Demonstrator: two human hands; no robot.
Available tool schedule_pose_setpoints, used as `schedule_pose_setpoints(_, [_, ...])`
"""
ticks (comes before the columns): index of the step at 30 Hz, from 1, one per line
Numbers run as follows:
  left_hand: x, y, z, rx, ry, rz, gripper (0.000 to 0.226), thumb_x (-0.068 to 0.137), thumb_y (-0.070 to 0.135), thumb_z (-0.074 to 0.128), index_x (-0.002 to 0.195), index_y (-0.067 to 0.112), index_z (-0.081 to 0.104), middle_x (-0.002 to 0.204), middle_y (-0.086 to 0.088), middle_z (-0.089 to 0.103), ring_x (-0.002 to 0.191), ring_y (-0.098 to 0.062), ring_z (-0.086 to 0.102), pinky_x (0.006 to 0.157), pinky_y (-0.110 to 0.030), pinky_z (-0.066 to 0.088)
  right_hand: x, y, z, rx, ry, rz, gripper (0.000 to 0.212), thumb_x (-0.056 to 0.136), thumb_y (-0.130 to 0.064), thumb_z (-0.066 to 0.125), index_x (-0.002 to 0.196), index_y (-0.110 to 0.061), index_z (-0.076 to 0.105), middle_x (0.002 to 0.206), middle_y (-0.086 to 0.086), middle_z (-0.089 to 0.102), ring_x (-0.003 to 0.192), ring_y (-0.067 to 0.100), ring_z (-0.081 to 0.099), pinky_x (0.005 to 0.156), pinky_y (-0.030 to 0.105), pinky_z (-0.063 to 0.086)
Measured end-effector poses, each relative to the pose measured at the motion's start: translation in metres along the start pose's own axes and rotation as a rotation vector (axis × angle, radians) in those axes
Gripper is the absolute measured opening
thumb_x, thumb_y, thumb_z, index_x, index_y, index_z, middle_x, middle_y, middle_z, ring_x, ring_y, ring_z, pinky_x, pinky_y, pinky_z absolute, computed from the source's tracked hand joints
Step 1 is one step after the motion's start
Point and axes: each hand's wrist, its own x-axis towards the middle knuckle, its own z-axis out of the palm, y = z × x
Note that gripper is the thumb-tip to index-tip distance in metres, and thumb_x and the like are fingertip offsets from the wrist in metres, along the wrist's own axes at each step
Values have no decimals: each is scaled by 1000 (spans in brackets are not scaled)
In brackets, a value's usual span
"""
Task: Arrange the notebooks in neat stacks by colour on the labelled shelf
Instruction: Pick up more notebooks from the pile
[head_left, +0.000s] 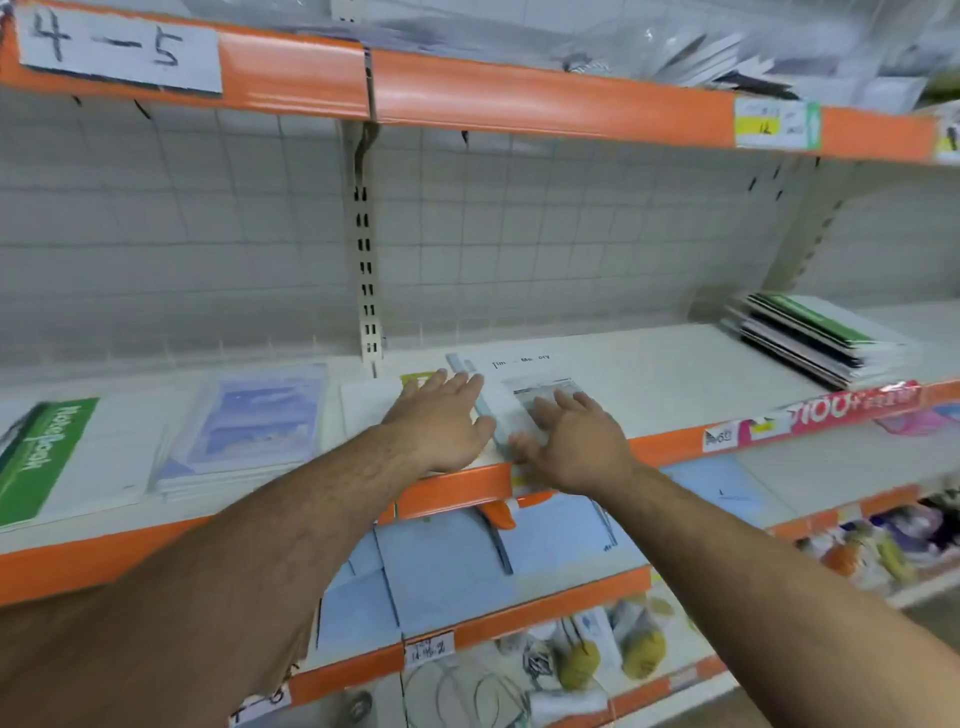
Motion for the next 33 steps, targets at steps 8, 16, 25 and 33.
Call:
schedule_pose_setpoints(8, [14, 84, 19, -9, -21, 241, 66, 103, 51, 27, 160, 22, 9, 167, 3, 8, 154, -18, 4, 123, -45, 3, -67, 71, -10, 22, -13, 259, 95, 83, -80, 25, 156, -19, 26, 162, 7, 27, 152, 26, 13, 121, 45, 18])
schedule_pose_setpoints(16, [22, 172, 32, 33, -79, 354, 68, 103, 54, 22, 160, 22, 4, 167, 1, 4, 154, -21, 1, 123, -48, 2, -114, 143, -28, 0, -7, 347, 80, 95, -69, 36, 159, -25, 15, 165, 3, 16, 153, 24, 5, 122, 45, 18])
schedule_pose_setpoints(25, [57, 290, 41, 12, -40, 315, 67, 103, 54, 22, 160, 24, 4, 167, 4, 5, 154, -18, 0, 123, -49, -1, -134, 257, -53, -23, 1, 314, 78, 95, -69, 34, 159, -28, 13, 166, -1, 13, 152, 22, 8, 122, 48, 15])
schedule_pose_setpoints(33, [90, 379, 47, 9, -47, 296, 67, 103, 54, 20, 160, 24, 4, 167, 4, 5, 154, -18, 0, 123, -49, -1, -135, 354, -79, -15, 22, 303, 76, 97, -67, 35, 158, -26, 17, 165, -1, 15, 152, 22, 9, 122, 46, 16])
